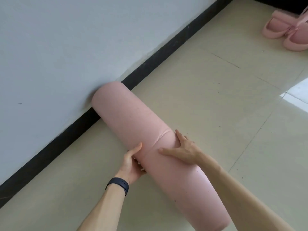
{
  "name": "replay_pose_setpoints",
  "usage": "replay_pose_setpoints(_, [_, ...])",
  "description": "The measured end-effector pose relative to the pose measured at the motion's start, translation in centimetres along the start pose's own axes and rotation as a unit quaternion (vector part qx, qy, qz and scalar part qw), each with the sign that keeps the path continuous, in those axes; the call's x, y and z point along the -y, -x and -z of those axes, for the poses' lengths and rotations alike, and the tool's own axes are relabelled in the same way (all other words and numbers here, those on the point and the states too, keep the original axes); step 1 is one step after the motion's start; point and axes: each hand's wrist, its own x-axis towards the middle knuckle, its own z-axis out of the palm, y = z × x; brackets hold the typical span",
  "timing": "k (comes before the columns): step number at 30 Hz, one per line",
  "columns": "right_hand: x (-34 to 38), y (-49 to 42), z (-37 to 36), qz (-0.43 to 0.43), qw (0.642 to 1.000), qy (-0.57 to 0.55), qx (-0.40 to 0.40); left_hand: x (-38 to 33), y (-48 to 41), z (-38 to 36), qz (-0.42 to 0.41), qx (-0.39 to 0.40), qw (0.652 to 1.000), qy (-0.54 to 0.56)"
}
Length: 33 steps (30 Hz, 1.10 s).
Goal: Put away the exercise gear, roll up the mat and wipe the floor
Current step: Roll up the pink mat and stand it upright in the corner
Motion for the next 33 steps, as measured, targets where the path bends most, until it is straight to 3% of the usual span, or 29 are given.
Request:
replay_pose_setpoints(2, [-0.4,1.9,0.8,-0.005,1.0,-0.022,0.021,0.0,2.1,-1.1,-0.018,-0.02,1.0,-0.011])
replay_pose_setpoints(5, [-0.3,8.3,4.1,0.0,0.994,-0.102,0.046,-1.3,7.8,-4.9,-0.061,0.007,0.992,-0.113])
replay_pose_setpoints(9, [3.7,19.4,10.9,0.011,0.964,-0.264,-0.02,-5.6,17.6,-12.9,-0.101,0.074,0.965,-0.229])
replay_pose_setpoints(14, [11.3,33.8,21.8,0.049,0.953,-0.293,-0.058,-14.2,31.7,-23.7,-0.071,0.158,0.934,-0.311])
replay_pose_setpoints(21, [19.0,50.5,32.2,0.084,0.942,-0.31,-0.103,-23.0,48.0,-36.4,-0.087,0.184,0.898,-0.391])
replay_pose_setpoints(26, [23.0,54.8,38.1,0.112,0.936,-0.315,-0.109,-27.5,52.6,-42.9,-0.087,0.203,0.872,-0.436])
replay_pose_setpoints(33, [28.8,49.3,49.4,0.104,0.933,-0.313,-0.142,-34.8,48.2,-52.9,-0.101,0.218,0.897,-0.372])
